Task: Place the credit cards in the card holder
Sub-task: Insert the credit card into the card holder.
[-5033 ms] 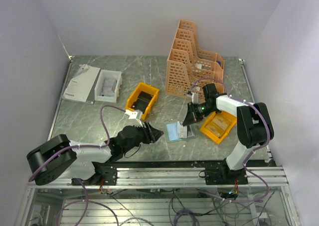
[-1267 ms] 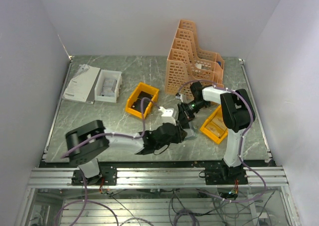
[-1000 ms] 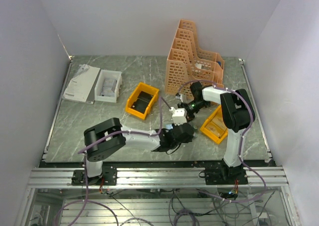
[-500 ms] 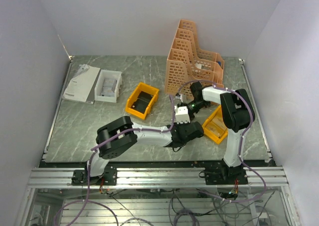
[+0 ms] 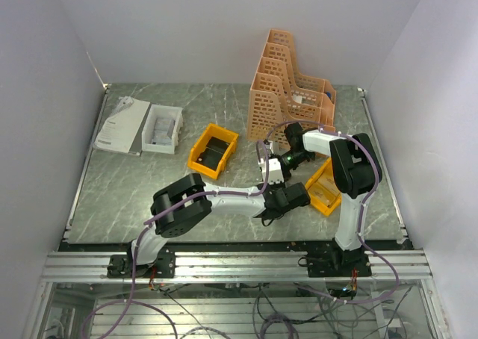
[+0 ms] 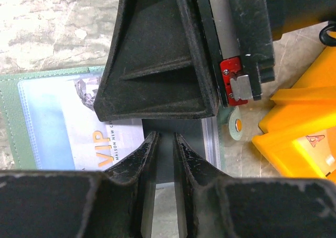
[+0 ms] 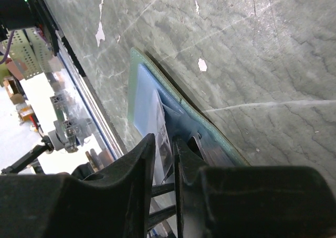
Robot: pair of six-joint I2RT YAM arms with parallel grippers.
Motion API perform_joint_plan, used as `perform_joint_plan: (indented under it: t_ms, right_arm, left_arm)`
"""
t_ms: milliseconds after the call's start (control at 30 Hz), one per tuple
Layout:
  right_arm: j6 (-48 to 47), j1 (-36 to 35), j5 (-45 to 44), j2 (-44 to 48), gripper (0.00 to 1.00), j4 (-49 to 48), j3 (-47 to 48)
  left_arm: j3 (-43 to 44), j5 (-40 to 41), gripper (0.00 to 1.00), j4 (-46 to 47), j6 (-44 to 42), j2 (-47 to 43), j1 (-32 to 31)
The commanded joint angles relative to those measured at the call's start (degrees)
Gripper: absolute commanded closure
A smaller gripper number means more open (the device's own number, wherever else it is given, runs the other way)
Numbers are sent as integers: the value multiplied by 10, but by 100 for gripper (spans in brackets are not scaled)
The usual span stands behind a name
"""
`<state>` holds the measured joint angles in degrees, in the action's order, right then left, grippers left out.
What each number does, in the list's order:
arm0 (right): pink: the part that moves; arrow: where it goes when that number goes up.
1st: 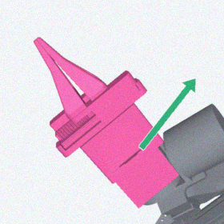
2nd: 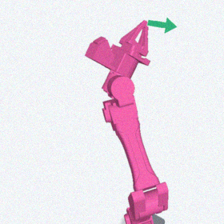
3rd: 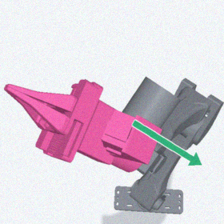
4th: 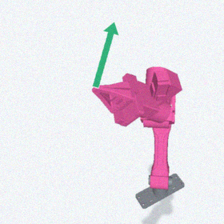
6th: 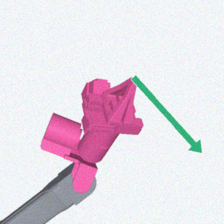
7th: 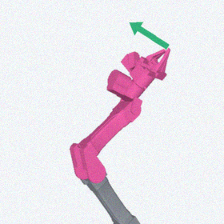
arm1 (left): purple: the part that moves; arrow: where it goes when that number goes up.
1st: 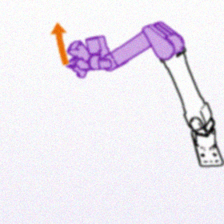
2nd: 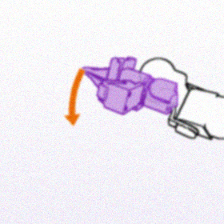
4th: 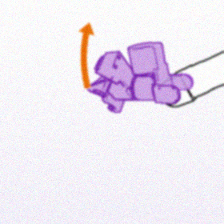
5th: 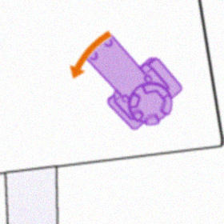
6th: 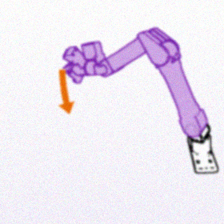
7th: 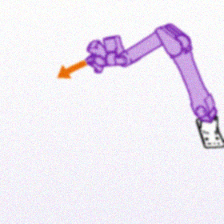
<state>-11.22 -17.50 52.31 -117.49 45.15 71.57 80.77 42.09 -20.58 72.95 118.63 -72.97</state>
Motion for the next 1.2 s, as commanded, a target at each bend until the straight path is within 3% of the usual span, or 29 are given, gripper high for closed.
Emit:
perform_joint_plan:
  t_ms: [0, 300, 633, 833, 1167]
  right_arm:
    - [-3, -5, -7, -16, 79, -6, 0]
    - [-4, -4, -3, -15, 76, -5, -1]
    - [-9, -4, -2, -6, 67, -3, 2]
    - [-12, -4, -12, 15, 65, -11, -2]
    - [-31, -3, -22, 69, 64, -16, -14]
  left_arm:
    - [14, 32, 70, -48, 26, 13, 4]
    - [18, 49, 61, -80, 54, 13, 7]
    - [16, 63, 59, -92, 62, 2, 10]
    - [-18, 53, 60, -45, 7, -45, 9]
    - [-150, -5, 62, 70, -118, -164, -6]
